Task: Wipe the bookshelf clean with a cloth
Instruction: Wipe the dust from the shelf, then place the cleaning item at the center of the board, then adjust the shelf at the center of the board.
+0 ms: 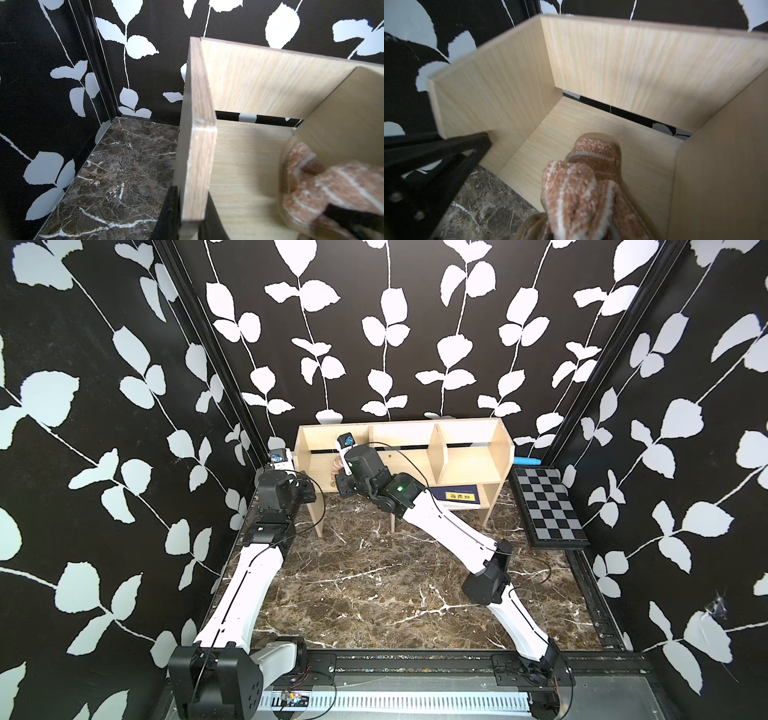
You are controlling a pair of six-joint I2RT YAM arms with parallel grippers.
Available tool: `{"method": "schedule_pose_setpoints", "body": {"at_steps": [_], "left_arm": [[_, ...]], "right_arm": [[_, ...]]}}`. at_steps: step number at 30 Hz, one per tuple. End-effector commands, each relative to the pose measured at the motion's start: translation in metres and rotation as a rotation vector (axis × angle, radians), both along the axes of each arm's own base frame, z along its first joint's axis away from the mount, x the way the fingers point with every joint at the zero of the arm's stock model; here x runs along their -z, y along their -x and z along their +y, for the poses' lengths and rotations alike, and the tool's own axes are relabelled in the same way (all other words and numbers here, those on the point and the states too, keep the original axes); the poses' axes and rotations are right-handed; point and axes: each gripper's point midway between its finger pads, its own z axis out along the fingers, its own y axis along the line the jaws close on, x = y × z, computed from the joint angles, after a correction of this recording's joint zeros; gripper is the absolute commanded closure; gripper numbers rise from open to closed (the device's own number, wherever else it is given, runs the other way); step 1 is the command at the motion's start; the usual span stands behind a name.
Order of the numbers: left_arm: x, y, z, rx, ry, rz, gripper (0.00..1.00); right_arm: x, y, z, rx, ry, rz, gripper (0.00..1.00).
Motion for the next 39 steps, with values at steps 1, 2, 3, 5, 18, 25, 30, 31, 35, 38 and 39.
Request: {"method": "schedule_pose_setpoints", "body": {"at_steps": [1,2,3,5,18,25,30,31,35,38,39], "left_arm": [[0.01,0.007,-0.01,0.011,0.187,0.044,1.0],[0.01,0.007,-0.01,0.012,0.187,0.044,1.0],[0.011,0.007,-0.01,0.012,0.187,0.046,1.0],[0.01,0.007,-0.01,0.012,0.185,0.044,1.0],[0.017,0.003,-0.01,0.01,0.178,0.064,1.0],[0.013,0.006,-0.008,0.001,0.178,0.064,1.0],[0.002,0.02,0.0,-0.034,0.165,0.05,1.0],[-0.002,0.024,0.0,-0.036,0.166,0.042,1.0],[-0.021,0.041,0.003,-0.042,0.165,0.003,0.92],[-0.026,0.048,-0.003,-0.006,0.174,0.005,0.86],[-0.027,0.049,-0.006,0.013,0.18,0.011,0.84]], "right_arm": [[-0.003,-0.008,0.004,-0.001,-0.002,-0.047,1.0],[-0.005,-0.012,0.002,0.008,0.003,-0.061,1.0],[-0.007,-0.016,-0.001,0.02,0.008,-0.075,0.98],[-0.01,-0.025,-0.005,0.035,0.007,-0.092,0.83],[-0.038,0.03,0.004,-0.149,0.03,-0.168,0.0],[-0.098,0.045,-0.046,-0.007,0.004,-0.221,0.0],[-0.127,0.071,-0.089,0.026,-0.051,-0.274,0.0],[-0.13,0.071,-0.107,0.076,-0.04,-0.285,0.0],[-0.131,0.055,-0.21,0.315,0.004,-0.287,0.0],[-0.126,0.043,-0.29,0.474,0.01,-0.258,0.0],[-0.126,0.041,-0.312,0.519,0.02,-0.261,0.0]]}}
